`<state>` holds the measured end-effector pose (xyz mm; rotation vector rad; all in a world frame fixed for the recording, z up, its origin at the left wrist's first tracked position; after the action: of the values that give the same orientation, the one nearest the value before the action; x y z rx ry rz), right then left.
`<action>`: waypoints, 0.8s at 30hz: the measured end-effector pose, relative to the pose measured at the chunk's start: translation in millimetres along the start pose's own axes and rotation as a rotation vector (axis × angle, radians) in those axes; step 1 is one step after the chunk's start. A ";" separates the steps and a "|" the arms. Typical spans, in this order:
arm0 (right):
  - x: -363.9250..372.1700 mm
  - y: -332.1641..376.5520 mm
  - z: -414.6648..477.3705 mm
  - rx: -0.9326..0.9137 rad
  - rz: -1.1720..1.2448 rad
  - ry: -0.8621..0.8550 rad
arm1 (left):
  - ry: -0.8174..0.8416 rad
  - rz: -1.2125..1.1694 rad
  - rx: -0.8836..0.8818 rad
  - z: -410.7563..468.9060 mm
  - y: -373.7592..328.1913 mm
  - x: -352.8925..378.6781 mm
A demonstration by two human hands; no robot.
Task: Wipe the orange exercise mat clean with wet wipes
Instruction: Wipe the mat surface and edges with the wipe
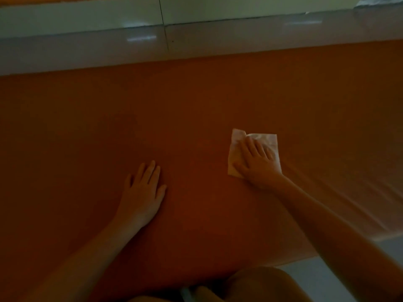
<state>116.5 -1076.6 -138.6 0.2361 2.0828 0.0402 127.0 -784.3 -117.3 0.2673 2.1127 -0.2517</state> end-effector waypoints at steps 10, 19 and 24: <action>16.0 88.0 -25.9 -0.460 -0.085 0.120 | -0.047 -0.002 -0.004 3.1 1.3 4.0; 4.6 146.9 14.0 -0.522 -0.095 0.012 | -0.085 -0.089 0.004 4.9 2.7 5.5; -18.4 118.3 42.2 -0.572 -0.259 -0.026 | -0.110 -0.118 0.022 4.3 3.3 1.0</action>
<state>179.6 -966.9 -129.1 -0.3779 1.9700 0.4642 130.9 -782.2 -120.7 0.1383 2.0204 -0.3522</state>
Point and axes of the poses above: each hand's wrist, its own z-axis towards the middle knuckle, its own x-axis out of the palm, y = z × x, the point moved 10 cm from there along z, towards the middle knuckle, and after that the axes turned 3 degrees about z, right-handed, at the moved point
